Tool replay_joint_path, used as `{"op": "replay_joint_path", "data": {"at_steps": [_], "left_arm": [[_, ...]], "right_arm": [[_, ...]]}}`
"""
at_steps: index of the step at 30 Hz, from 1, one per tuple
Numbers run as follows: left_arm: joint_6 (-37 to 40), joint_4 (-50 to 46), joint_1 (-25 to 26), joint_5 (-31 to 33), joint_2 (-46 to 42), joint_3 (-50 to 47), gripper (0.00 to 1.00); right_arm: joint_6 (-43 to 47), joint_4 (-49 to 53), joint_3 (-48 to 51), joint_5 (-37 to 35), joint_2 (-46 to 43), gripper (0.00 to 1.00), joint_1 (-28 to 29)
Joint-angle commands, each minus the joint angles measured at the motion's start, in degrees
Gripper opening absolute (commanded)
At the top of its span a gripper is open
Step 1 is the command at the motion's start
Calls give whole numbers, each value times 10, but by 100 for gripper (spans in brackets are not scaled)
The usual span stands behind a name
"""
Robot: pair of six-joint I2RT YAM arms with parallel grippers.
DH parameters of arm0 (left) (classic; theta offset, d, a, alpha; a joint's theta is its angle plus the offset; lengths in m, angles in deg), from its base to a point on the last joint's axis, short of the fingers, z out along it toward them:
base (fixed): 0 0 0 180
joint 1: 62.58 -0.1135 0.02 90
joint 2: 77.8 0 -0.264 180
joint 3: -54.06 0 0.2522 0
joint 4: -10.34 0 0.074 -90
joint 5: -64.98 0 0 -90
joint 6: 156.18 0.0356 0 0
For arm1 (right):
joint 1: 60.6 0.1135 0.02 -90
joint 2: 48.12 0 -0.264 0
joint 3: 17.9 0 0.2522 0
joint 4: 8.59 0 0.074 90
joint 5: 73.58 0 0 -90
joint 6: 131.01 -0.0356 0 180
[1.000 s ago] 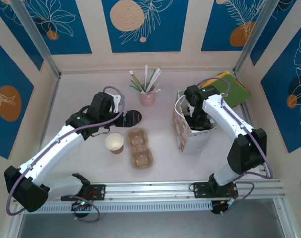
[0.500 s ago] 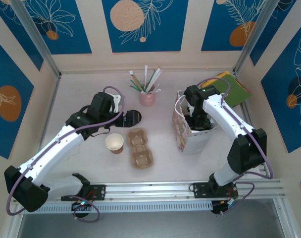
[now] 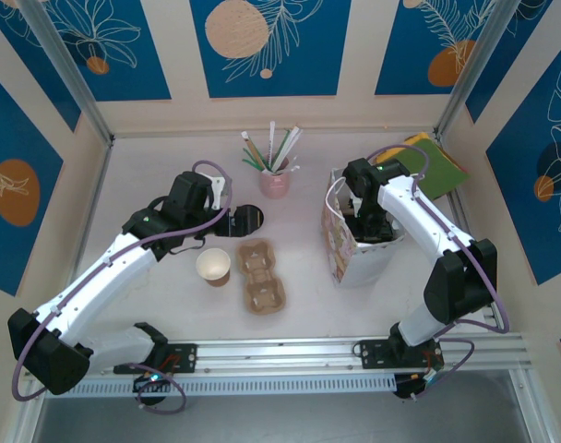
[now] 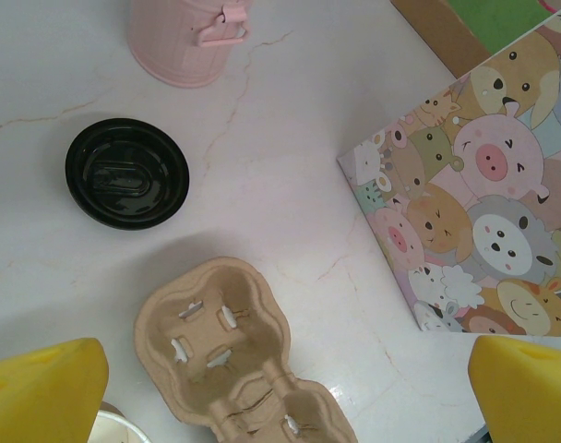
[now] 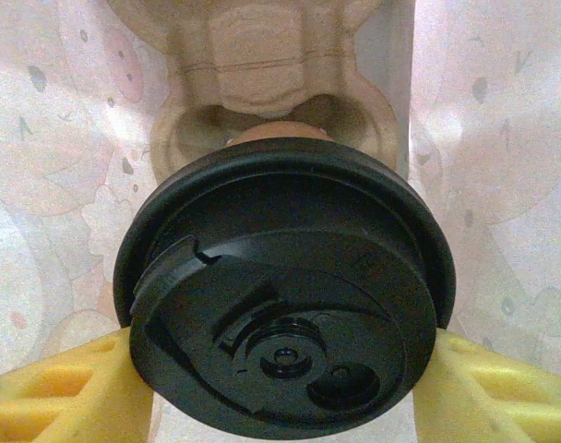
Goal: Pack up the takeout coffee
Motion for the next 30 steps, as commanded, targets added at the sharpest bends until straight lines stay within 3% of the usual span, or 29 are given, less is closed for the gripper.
{"op": "replay_joint_path", "data": {"at_steps": [1, 30], "left_arm": [[-1, 5, -3, 1, -5, 0, 100], [-3, 1, -3, -1, -4, -1, 100]], "right_arm": [[0, 4, 1, 8, -3, 64, -2], [1, -37, 38, 11, 3, 64, -4]]}}
